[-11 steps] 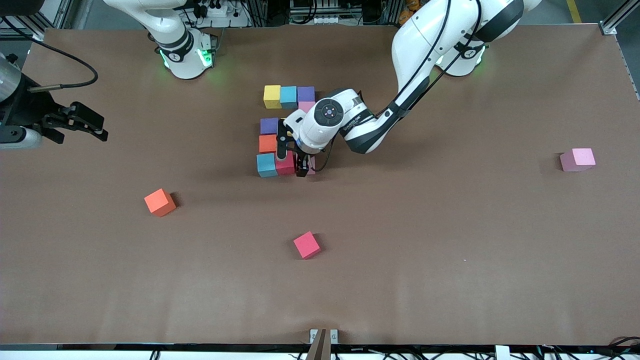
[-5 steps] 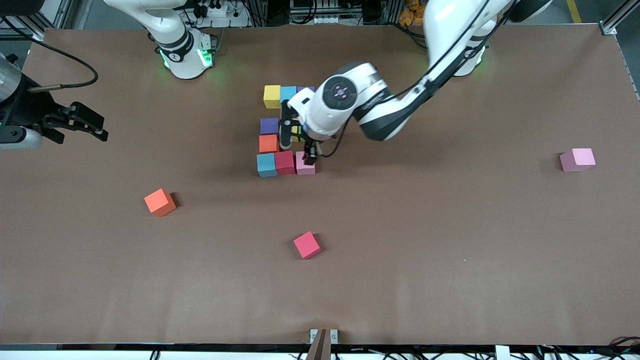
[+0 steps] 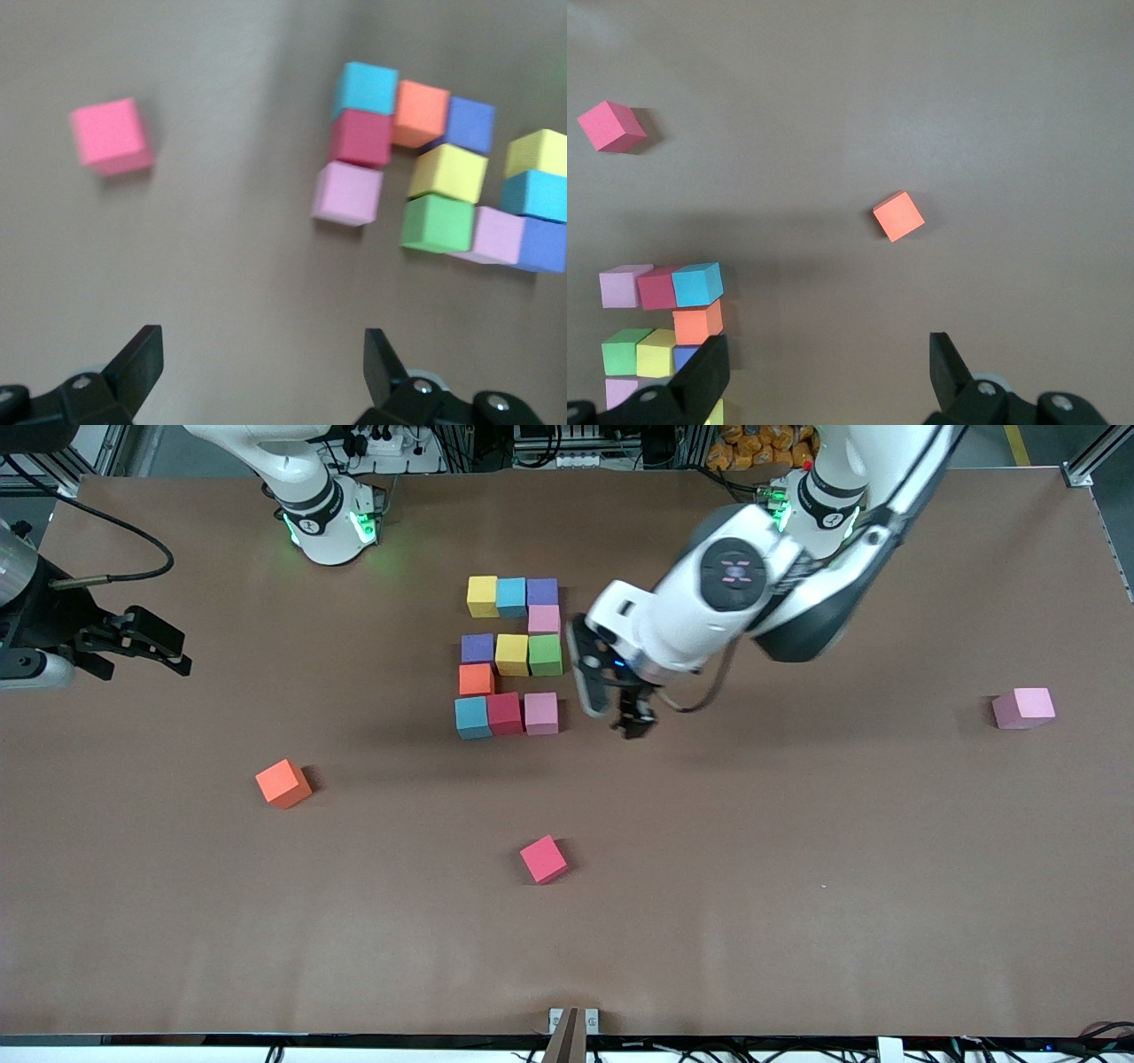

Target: Form number 2 with 11 blocks

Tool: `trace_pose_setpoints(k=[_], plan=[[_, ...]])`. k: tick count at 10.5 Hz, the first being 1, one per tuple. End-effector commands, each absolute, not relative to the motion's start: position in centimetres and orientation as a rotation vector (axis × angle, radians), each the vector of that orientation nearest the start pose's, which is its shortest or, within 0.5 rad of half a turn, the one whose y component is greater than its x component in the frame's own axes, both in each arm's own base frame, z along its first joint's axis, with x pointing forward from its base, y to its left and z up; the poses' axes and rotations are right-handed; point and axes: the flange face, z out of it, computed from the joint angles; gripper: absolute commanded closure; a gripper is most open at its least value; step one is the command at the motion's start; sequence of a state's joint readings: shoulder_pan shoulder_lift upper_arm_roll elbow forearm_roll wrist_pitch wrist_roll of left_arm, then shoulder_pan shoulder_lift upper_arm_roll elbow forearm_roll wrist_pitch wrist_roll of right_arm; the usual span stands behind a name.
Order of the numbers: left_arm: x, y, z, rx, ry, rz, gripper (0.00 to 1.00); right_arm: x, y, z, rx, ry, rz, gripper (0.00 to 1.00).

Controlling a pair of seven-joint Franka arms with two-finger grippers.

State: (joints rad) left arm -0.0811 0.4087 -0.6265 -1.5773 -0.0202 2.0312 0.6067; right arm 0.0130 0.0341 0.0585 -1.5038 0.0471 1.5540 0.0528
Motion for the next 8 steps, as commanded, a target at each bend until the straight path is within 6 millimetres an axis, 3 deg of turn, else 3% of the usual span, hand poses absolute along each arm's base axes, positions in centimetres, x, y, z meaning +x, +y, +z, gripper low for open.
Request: trace_pose_setpoints(k=[1, 4, 7, 8], plan=[[56.5, -34.2, 47.1, -2.933, 1.661, -0.175, 0.0, 56.1, 4.5, 63.6, -3.087, -0.021, -0.021, 0.0], [59.4, -25.0, 49.8, -3.108, 1.157, -0.14, 0.0, 55.9, 4.5, 63.5, -3.089, -0.023, -0.011, 0.0], [59.1, -17.4, 55.5, -3.235, 0.458, -0.142, 0.0, 55.1, 4.6, 63.0, -3.117, -0.031, -0.002, 0.0], [59.2, -15.1, 56.9, -3.238, 0.372, -0.184, 0.0, 55.0, 4.6, 62.9, -3.118, -0.031, -0.021, 0.0]])
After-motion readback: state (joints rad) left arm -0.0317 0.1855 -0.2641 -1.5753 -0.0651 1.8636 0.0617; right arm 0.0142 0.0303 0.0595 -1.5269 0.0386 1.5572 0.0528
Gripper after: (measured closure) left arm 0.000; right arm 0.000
